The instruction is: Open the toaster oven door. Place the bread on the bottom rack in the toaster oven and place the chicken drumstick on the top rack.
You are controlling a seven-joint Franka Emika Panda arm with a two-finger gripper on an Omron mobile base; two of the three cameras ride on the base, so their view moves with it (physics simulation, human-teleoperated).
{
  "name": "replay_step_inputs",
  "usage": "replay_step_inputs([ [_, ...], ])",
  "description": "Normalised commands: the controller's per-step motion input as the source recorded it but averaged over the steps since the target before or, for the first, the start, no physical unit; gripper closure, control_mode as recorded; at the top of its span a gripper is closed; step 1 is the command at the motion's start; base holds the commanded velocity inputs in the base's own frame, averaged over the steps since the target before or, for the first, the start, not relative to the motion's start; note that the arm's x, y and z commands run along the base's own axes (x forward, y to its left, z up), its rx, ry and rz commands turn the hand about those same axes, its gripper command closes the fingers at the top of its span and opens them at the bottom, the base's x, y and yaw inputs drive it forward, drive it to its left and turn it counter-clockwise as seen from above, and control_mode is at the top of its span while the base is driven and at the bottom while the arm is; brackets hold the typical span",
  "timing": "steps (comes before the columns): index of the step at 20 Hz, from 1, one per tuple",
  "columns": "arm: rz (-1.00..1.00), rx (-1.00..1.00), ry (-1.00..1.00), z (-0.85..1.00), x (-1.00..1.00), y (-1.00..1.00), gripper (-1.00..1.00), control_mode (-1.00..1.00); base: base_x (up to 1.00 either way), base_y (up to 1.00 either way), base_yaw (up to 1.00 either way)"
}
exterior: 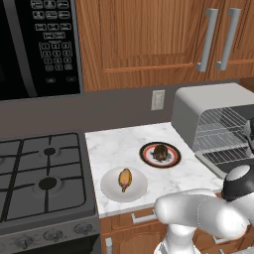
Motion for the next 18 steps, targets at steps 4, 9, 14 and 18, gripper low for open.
replay_step_inputs([
  [4,-0.05,0.10,0.00,0.20,-0.09,0.38,-1.00,-1.00,0.00,0.00,0.00],
  [9,-0.05,0.14,0.00,0.06,-0.03,0.45,-1.00,-1.00,0.00,0.00,0.00],
  [14,-0.06,0.10,0.00,0.03,0.00,0.52,-1.00,-1.00,0.00,0.00,0.00],
  [18,-0.08,0.01,0.00,0.05,0.00,0.51,-1.00,-1.00,0.00,0.00,0.00],
])
